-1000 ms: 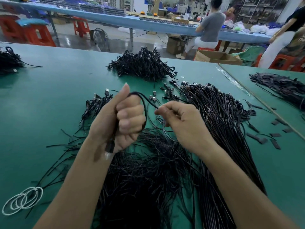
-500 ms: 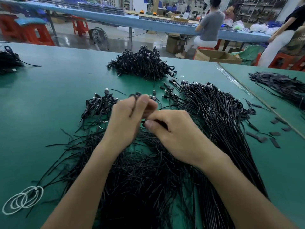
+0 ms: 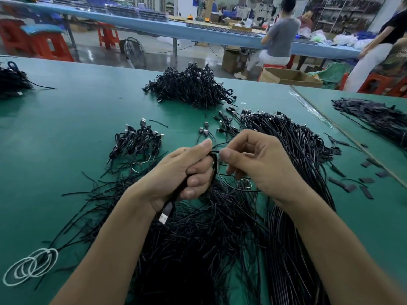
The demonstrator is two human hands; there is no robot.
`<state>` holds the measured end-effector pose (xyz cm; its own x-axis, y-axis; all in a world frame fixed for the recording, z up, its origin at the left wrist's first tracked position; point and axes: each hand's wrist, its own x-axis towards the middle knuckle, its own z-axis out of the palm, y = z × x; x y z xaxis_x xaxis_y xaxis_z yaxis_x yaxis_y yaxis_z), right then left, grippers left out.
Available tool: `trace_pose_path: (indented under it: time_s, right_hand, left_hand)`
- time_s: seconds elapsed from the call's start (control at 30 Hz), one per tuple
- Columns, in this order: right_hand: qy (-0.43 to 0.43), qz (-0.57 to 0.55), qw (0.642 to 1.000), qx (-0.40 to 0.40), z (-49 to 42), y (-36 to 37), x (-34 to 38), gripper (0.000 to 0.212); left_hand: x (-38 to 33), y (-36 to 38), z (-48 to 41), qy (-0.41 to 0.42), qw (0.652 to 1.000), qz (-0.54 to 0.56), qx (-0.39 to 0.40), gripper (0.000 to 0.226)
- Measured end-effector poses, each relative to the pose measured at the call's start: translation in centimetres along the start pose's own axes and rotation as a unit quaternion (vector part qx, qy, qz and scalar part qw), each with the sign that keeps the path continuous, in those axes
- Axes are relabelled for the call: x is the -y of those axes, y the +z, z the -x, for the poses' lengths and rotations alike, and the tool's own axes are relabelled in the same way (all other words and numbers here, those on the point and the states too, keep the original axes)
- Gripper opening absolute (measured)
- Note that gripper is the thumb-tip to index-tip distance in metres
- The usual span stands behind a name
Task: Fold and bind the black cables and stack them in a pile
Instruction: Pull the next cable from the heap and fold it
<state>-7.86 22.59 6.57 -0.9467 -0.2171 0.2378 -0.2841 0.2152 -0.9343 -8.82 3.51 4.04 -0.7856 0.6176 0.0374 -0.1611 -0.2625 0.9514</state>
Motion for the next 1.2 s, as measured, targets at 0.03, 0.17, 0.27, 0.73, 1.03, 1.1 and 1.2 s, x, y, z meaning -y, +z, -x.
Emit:
trace_pose_path:
  time_s: [0.03, 0.17, 0.27, 0.73, 1.03, 1.1, 1.2]
  right_hand:
    - [0.016, 0.018, 0.999, -0.021, 0.1, 0.0, -0.5, 0.014]
    - [0.076, 0.223, 0.971, -0.048, 1.2, -0.4, -2.1, 0.016]
    - [0.133, 0.374, 0.917, 0.040, 2.2, -0.2, -2.2, 0.026]
    - [0.124, 0.443, 0.883, 0.091, 3.3, 0.8, 0.0, 0.022]
    - [-0.032, 0.253, 0.957, -0.136, 1.5, 0.6, 0.9, 0.006]
    - [-0.056, 0.207, 0.968, -0.130, 1.4, 1.1, 1.1, 0.006]
    - [-0.081, 0.146, 0.982, -0.093, 1.6, 1.6, 1.6, 0.007]
  left_hand:
    - [0.0, -0.1, -0.1, 0.005, 1.000, 0.000, -0.026, 0.053]
    - [0.5, -0.7, -0.8, 0.009, 0.981, 0.070, -0.183, 0.052]
    - [0.6, -1.5, -1.1, 0.024, 0.961, 0.115, -0.252, 0.054]
    - [0.1, -1.4, -0.8, 0.071, 0.940, 0.067, -0.327, 0.060]
    - [-0.4, 0.7, 0.3, 0.091, 0.989, -0.112, -0.046, 0.052]
    - [-0.4, 1.4, 0.3, 0.091, 0.984, -0.151, 0.004, 0.051]
    - [-0.2, 1.8, 0.3, 0.105, 0.985, -0.134, 0.013, 0.048]
